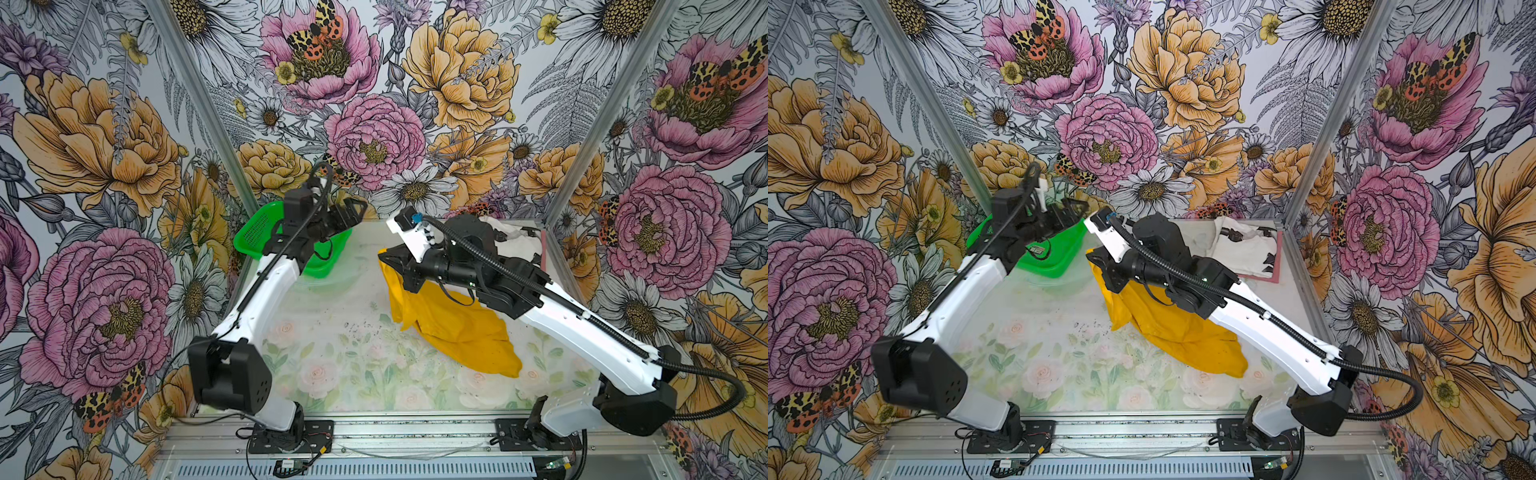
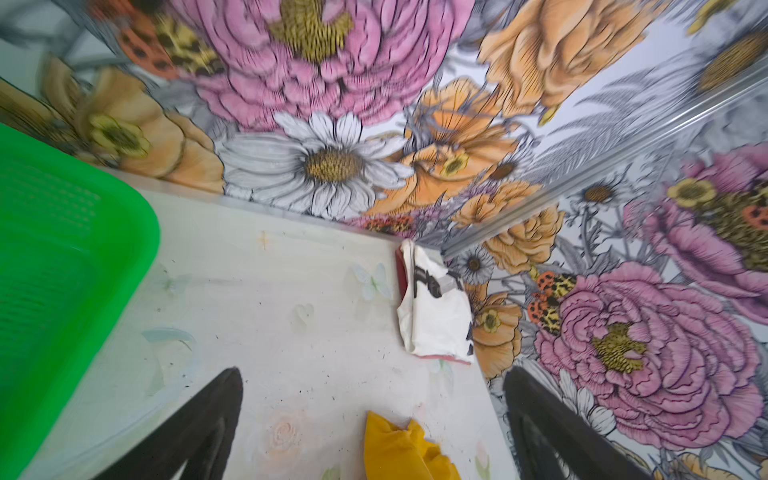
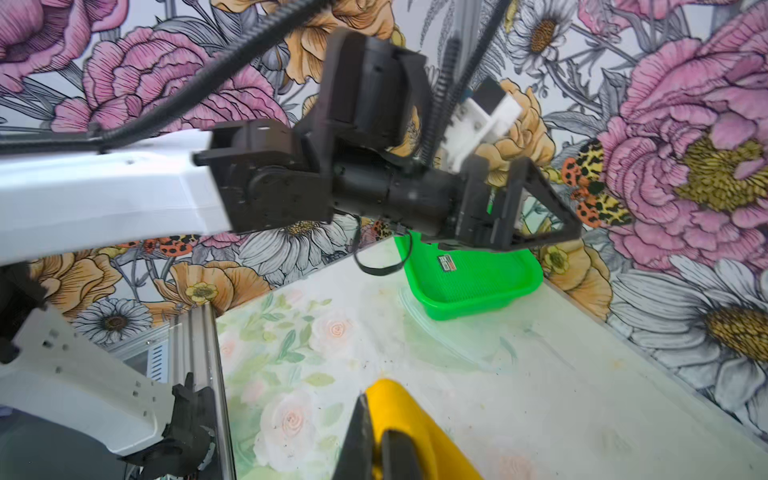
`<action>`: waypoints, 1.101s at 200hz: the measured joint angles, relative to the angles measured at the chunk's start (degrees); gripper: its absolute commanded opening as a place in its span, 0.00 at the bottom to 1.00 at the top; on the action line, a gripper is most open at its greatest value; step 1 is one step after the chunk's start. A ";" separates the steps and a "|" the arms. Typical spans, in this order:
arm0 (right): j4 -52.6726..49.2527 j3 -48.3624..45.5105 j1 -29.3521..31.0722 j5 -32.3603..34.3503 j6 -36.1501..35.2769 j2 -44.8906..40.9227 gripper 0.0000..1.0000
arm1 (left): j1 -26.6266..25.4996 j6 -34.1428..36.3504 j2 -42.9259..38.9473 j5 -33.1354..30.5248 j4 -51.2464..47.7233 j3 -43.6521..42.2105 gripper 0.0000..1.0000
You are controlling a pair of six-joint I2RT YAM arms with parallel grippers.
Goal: Fold and stack the t-shirts
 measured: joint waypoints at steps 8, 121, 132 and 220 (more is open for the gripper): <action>-0.02 4.94 0.35 -1.38 -0.11 2.91 0.00 | 5.55 -0.17 -5.33 1.36 0.24 -2.60 0.99; 2.25 -9.60 -16.76 12.55 9.60 -22.01 0.21 | 21.77 0.02 -13.40 12.81 -6.99 -11.80 0.99; -0.24 -19.54 -25.05 17.64 12.61 -27.91 0.38 | 20.24 0.33 -13.31 12.85 -6.99 -11.74 0.99; -17.14 -43.60 -35.60 21.24 17.53 -30.23 0.77 | -0.87 4.55 -14.08 6.56 -9.70 -19.19 0.99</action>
